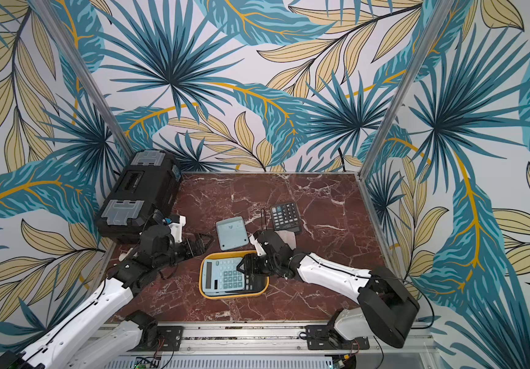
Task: Put the calculator in the storage box
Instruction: Place the calculator in the storage box, then pick up the calculator at the center of the board.
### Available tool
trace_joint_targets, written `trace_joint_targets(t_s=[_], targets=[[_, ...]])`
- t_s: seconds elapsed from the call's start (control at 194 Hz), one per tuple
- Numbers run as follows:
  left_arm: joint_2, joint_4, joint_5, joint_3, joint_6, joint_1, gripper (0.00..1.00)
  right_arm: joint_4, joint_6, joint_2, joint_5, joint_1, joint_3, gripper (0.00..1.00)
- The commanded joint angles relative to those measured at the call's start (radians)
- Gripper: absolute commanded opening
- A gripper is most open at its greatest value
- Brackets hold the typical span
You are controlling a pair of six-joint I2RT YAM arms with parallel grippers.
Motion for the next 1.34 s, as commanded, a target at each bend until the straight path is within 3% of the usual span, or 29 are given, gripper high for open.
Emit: trace_joint_targets(t_s=[0.0, 0.269, 0.827, 0.946, 1.106, 1.338], targets=[[-0.009, -0.011, 0.022, 0.006, 0.037, 0.001, 1.00, -0.054, -0.027, -0.047, 0.053, 0.005, 0.016, 0.69], [-0.024, -0.099, 0.032, 0.054, 0.068, 0.002, 1.00, -0.101, -0.037, -0.150, 0.120, 0.005, 0.008, 0.99], [-0.072, -0.168, 0.076, 0.066, 0.068, -0.001, 1.00, -0.252, -0.056, -0.406, 0.319, -0.047, -0.058, 0.99], [-0.072, -0.109, 0.073, 0.052, 0.035, -0.001, 1.00, -0.262, -0.057, -0.471, 0.330, -0.113, -0.093, 0.99], [-0.043, -0.012, 0.070, 0.022, 0.016, -0.001, 1.00, -0.285, -0.076, -0.500, 0.251, -0.254, -0.104, 0.99], [0.074, 0.090, 0.057, 0.036, 0.026, -0.001, 1.00, -0.286, -0.137, -0.405, 0.183, -0.387, -0.062, 0.99]])
